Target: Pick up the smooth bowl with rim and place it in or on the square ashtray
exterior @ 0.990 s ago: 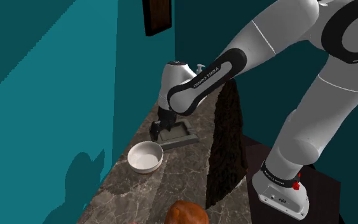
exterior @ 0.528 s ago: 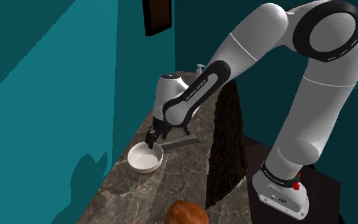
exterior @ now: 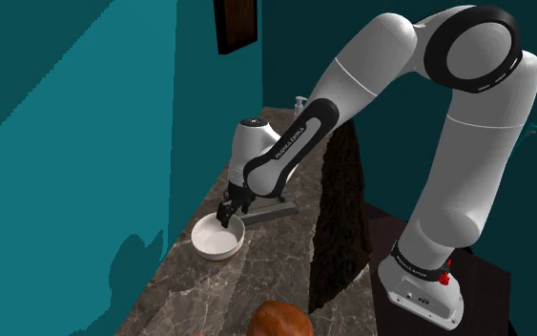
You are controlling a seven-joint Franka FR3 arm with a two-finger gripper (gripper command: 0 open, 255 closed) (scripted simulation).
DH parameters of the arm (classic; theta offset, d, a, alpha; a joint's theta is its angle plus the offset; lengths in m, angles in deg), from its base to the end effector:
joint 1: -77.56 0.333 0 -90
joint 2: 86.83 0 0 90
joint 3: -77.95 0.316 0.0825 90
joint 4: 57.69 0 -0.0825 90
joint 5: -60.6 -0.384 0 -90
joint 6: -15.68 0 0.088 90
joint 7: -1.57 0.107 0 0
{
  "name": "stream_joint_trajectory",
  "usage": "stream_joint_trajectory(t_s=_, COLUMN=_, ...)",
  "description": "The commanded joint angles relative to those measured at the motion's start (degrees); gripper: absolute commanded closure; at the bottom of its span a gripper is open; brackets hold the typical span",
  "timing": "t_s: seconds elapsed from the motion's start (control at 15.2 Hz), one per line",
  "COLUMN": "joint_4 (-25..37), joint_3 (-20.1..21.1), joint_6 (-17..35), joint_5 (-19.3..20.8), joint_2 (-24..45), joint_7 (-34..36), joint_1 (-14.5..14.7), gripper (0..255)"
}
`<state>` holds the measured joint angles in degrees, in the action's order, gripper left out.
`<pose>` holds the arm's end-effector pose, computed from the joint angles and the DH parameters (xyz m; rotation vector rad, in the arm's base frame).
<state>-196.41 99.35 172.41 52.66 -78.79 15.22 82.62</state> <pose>0.4591 0.2241 0.2727 -2.9608 -0.1380 -0.1923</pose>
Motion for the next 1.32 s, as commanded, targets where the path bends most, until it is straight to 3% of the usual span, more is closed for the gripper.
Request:
stream_joint_trajectory(t_s=0.0, joint_4=-0.01, joint_3=0.0, joint_6=0.03, joint_5=0.01, joint_2=0.02, joint_7=0.0, joint_1=0.0, gripper=0)
stream_joint_trajectory(t_s=0.07, joint_4=-0.01, joint_3=0.0, joint_6=0.02, joint_5=0.0, joint_2=0.01, joint_7=0.0, joint_1=0.0, gripper=0)
stream_joint_trajectory(t_s=0.13, joint_4=-0.01, joint_3=0.0, joint_6=0.02, joint_5=0.0, joint_2=0.01, joint_7=0.0, joint_1=0.0, gripper=255)
stream_joint_trajectory(t_s=0.73, joint_4=-0.01, joint_3=0.0, joint_6=0.03, joint_5=0.01, joint_2=0.02, joint_7=0.0, joint_1=0.0, gripper=255)
stream_joint_trajectory(t_s=1.25, joint_4=1.06, joint_3=0.53, joint_6=-6.4, joint_5=-2.32, joint_2=-5.57, joint_7=-1.08, joint_1=-0.52, gripper=255)
